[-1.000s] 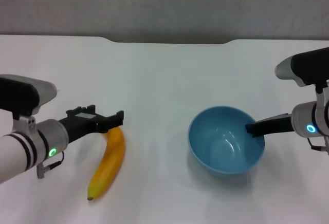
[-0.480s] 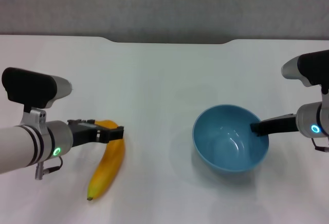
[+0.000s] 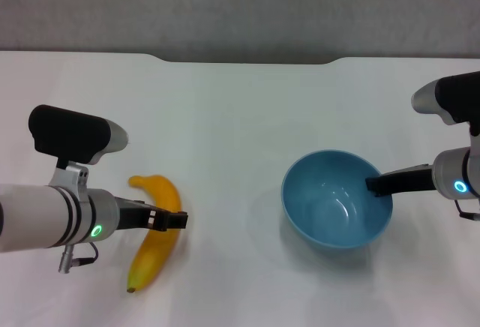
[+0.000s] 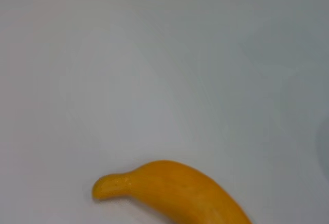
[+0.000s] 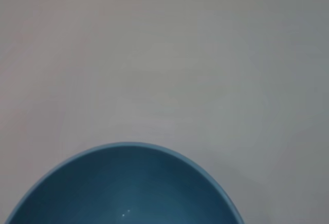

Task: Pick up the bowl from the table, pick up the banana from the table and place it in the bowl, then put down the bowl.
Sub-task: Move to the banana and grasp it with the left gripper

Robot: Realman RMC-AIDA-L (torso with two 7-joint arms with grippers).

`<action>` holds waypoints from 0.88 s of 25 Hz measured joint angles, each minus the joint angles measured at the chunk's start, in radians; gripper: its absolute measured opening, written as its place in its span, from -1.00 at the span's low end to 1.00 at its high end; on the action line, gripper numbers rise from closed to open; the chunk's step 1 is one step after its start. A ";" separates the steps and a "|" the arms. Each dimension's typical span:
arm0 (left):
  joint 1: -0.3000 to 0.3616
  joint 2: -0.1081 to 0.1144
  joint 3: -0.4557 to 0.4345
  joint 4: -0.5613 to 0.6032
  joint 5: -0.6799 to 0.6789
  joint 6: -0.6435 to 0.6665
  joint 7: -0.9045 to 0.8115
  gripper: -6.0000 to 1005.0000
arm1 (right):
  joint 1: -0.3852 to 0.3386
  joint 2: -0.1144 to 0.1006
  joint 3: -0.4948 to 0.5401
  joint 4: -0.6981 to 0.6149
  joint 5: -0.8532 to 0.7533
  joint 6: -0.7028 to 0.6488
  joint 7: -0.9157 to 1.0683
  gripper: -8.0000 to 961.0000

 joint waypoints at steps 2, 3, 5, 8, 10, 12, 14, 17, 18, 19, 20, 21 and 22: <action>-0.001 0.000 0.007 -0.003 0.015 -0.003 -0.016 0.76 | 0.000 0.000 0.000 0.000 0.000 -0.001 0.000 -0.91; -0.002 0.000 0.011 -0.002 0.026 -0.003 -0.026 0.76 | 0.001 0.000 0.000 0.000 0.000 -0.001 0.000 -0.91; -0.010 -0.001 0.021 0.009 0.056 -0.003 -0.052 0.75 | 0.004 0.000 -0.001 0.000 0.000 -0.001 0.000 -0.91; -0.030 -0.001 0.029 0.030 0.090 -0.006 -0.084 0.75 | 0.005 0.000 -0.001 0.000 0.001 0.001 0.000 -0.91; -0.041 -0.001 0.030 0.042 0.097 -0.011 -0.097 0.74 | 0.005 0.001 -0.002 -0.017 0.001 0.004 0.001 -0.91; -0.049 -0.002 0.030 0.054 0.098 -0.019 -0.102 0.74 | 0.004 0.002 -0.004 -0.026 0.001 0.005 0.003 -0.91; -0.054 -0.001 0.030 0.065 0.096 -0.022 -0.104 0.74 | 0.002 0.002 -0.009 -0.036 0.001 0.006 0.009 -0.91; -0.063 -0.001 0.029 0.084 0.093 -0.027 -0.110 0.73 | 0.004 0.002 -0.010 -0.039 0.001 0.006 0.010 -0.91; -0.068 -0.001 0.029 0.089 0.093 -0.028 -0.113 0.73 | 0.004 0.002 -0.010 -0.040 0.001 0.006 0.010 -0.91; -0.072 -0.002 0.029 0.094 0.093 -0.028 -0.115 0.72 | 0.004 0.002 -0.010 -0.040 0.001 0.006 0.011 -0.91; -0.074 -0.001 0.029 0.097 0.093 -0.029 -0.117 0.72 | 0.005 0.002 -0.010 -0.041 0.001 0.006 0.011 -0.91; -0.076 -0.001 0.029 0.099 0.093 -0.029 -0.118 0.72 | 0.005 0.002 -0.010 -0.041 0.001 0.006 0.011 -0.91; -0.077 -0.001 0.029 0.100 0.093 -0.029 -0.118 0.72 | 0.005 0.002 -0.011 -0.041 0.001 0.007 0.011 -0.91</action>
